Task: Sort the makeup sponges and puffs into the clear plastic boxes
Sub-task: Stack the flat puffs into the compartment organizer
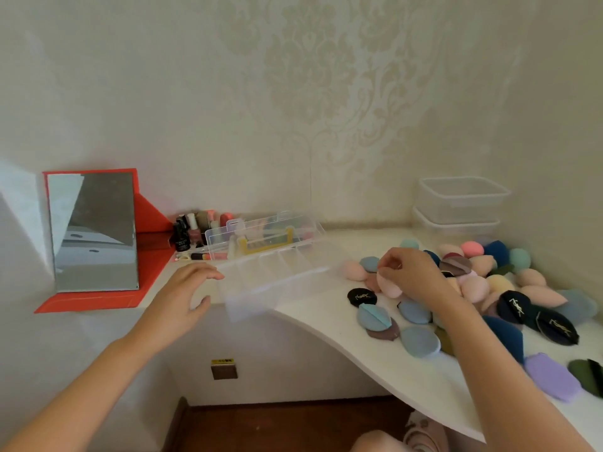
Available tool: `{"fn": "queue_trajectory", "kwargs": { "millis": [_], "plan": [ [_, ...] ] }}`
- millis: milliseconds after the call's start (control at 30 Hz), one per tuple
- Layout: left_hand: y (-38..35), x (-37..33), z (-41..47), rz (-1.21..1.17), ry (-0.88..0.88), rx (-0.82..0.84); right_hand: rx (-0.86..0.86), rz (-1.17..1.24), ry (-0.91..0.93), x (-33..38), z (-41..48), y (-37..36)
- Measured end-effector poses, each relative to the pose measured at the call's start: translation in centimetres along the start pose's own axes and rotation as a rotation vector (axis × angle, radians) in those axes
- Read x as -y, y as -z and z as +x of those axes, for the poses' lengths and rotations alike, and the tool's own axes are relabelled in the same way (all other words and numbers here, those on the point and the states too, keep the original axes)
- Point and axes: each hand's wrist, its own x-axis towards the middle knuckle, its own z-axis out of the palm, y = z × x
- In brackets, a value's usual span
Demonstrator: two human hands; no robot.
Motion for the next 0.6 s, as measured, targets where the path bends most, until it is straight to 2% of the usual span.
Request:
{"fn": "queue_trajectory", "kwargs": {
  "millis": [133, 200, 333, 500, 600],
  "plan": [
    [0.0, -0.4, -0.5, -0.019, 0.021, 0.035, 0.212, -0.369, -0.094, -1.2, -1.1, 2.0],
    [-0.2, -0.6, -0.7, -0.007, 0.002, 0.018, 0.263, -0.477, -0.11, -1.2, -1.6, 2.3],
    [-0.5, -1.9, -1.1, -0.011, -0.005, 0.014, 0.325, -0.566, -0.105, -0.8, -2.3, 2.5],
    [-1.2, -4.3, -2.0, -0.042, -0.046, 0.056, 0.321, -0.542, -0.058, -1.6, -2.1, 2.3],
    [-2.3, -6.3, -2.3, -0.032, -0.057, -0.043, 0.323, -0.561, -0.02, -1.6, -2.0, 2.3]
  ]
}}
